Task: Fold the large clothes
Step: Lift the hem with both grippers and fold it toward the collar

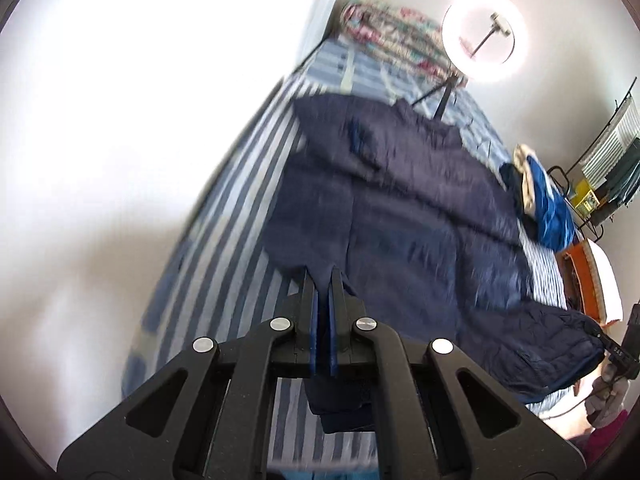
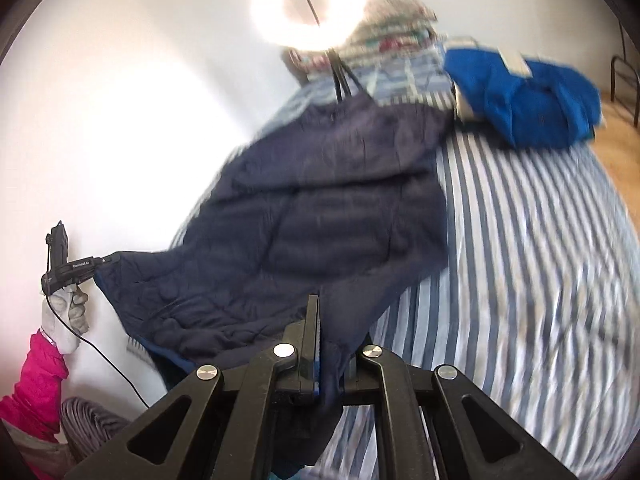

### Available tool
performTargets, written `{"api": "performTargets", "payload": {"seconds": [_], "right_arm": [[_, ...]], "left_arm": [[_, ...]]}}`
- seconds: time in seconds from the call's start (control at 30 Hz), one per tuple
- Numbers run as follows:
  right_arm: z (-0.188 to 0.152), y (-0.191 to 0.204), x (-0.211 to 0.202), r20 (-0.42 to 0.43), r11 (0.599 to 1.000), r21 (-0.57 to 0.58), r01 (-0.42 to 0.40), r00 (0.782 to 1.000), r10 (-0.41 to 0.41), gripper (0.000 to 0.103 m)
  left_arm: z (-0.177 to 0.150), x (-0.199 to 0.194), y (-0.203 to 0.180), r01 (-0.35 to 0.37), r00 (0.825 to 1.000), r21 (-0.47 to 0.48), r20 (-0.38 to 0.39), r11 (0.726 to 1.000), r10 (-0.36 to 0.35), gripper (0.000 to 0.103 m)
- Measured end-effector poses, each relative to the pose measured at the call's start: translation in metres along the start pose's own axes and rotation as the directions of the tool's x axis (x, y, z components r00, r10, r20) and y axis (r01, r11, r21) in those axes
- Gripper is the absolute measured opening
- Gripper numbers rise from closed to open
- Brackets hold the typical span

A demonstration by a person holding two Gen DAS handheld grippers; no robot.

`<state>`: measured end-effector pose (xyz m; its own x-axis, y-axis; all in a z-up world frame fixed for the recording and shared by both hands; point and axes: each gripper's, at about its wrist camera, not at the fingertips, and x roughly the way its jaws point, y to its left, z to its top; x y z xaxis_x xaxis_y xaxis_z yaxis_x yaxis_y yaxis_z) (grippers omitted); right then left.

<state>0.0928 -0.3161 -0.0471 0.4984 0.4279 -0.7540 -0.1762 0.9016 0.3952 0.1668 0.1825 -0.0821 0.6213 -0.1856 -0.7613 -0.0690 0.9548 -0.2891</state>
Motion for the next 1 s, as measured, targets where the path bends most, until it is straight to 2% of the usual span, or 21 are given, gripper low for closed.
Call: {"api": "performTargets", "payload": {"seconds": [0.1,0.3,0.47,0.6,0.8,0.9,1.0], "right_arm": [[0.031,0.003,0.006,0.032,0.999,-0.032,0.027,0.999,-0.026,0.002],[0.099,-0.007,0.028,0.071,0.993,-0.075,0.088,0.994,-0.083,0.002],[0.163,-0.027,0.064,0.075,0.99,-0.069,0.125,0.99,-0.119,0.002],[0.212,-0.051,0.11,0.078,0.989,-0.033,0.145,0.987,-0.142,0.002],[0.266,-0.099,0.199,0.021,0.972,-0.035,0.231,0.973,-0.231,0.002],[0.274,-0.119,0.237,-0.029,0.965,-0.02,0.26,0.965,-0.261,0.002],[0.276,-0.133,0.264,-0.07,0.96,-0.024,0.277,0.958,-0.278,0.002]], "left_arm": [[0.037,0.004,-0.02,-0.008,0.999,0.04,0.038,0.999,0.006,0.002],[0.112,0.037,-0.058,-0.03,0.995,0.089,0.103,0.996,0.02,0.002],[0.171,0.088,-0.074,-0.066,0.992,0.104,0.118,0.992,0.054,0.002],[0.214,0.151,-0.084,-0.096,0.99,0.099,0.111,0.99,0.085,0.001],[0.244,0.259,-0.084,-0.164,0.986,0.09,0.055,0.982,0.159,0.001],[0.245,0.308,-0.075,-0.173,0.985,0.065,-0.009,0.983,0.174,0.001],[0.244,0.34,-0.072,-0.178,0.982,0.075,-0.046,0.981,0.182,0.001]]}}
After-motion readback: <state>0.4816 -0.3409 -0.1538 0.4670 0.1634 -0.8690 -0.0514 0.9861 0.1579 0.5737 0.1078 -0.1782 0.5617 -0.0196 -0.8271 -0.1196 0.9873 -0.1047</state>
